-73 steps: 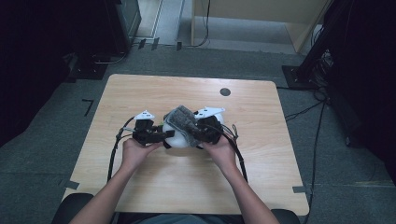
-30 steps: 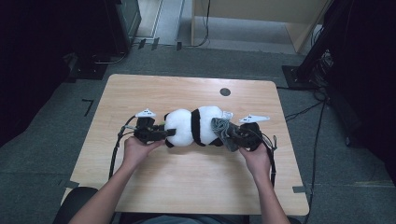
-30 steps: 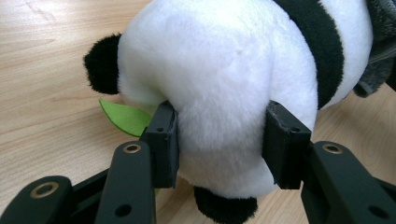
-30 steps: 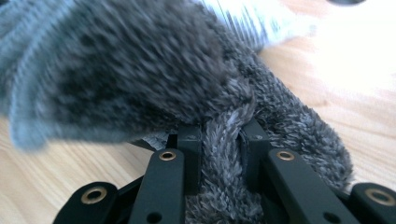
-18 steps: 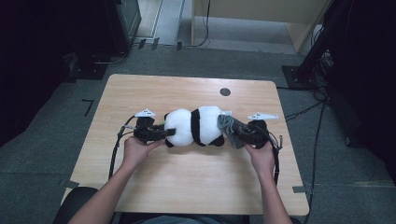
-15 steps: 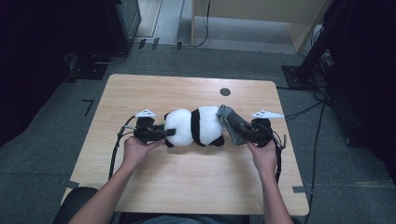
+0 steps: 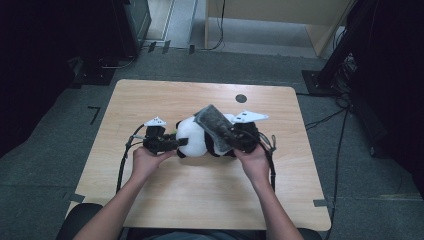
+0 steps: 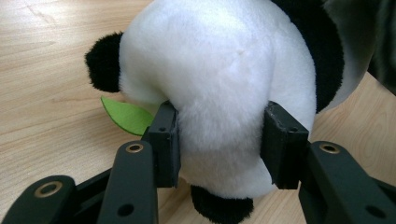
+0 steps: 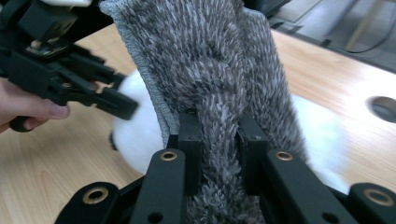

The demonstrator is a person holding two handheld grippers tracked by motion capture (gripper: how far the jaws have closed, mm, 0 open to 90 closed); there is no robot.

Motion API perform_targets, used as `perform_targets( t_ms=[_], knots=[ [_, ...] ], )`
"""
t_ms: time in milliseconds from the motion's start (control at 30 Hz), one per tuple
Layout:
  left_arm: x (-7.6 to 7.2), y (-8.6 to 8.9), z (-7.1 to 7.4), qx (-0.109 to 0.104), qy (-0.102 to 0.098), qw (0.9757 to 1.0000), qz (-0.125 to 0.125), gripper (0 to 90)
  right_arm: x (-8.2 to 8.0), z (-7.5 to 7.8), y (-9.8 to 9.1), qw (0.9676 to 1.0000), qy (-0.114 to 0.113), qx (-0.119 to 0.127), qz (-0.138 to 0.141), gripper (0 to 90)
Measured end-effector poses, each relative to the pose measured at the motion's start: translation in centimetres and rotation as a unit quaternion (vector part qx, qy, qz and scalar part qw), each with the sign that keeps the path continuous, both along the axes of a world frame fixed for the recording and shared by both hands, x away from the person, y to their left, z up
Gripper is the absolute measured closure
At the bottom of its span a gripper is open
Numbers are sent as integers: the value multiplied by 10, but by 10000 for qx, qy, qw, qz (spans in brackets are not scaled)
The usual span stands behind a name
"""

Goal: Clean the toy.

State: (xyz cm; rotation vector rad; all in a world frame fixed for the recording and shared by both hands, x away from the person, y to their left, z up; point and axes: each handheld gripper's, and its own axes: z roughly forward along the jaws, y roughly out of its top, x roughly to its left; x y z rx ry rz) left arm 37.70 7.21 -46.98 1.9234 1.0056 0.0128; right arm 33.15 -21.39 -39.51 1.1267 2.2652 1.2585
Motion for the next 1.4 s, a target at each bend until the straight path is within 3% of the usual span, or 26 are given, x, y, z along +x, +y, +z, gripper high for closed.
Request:
perform_targets(
  t_ms=[233,367,700,800,1167,1400],
  knots=[
    [-1,-1,1,48,-33,10000,23,542,3,-27,49,9981,200,-364,446,761],
    [0,1,-1,121,-39,9999,-58,544,5,-43,52,9978,274,-237,547,758],
    [2,-1,0,195,-59,9998,-86,541,-4,-34,24,9980,334,-428,310,761],
    [2,-1,0,206,-50,9997,-100,541,-8,-29,15,9981,247,-515,212,761],
    [4,-2,0,199,2,9997,-119,542,-9,-20,-37,9985,187,-324,-405,751],
    [6,-1,-1,171,2,9998,-107,541,-5,-25,-71,9950,321,-211,-918,769]
  ],
)
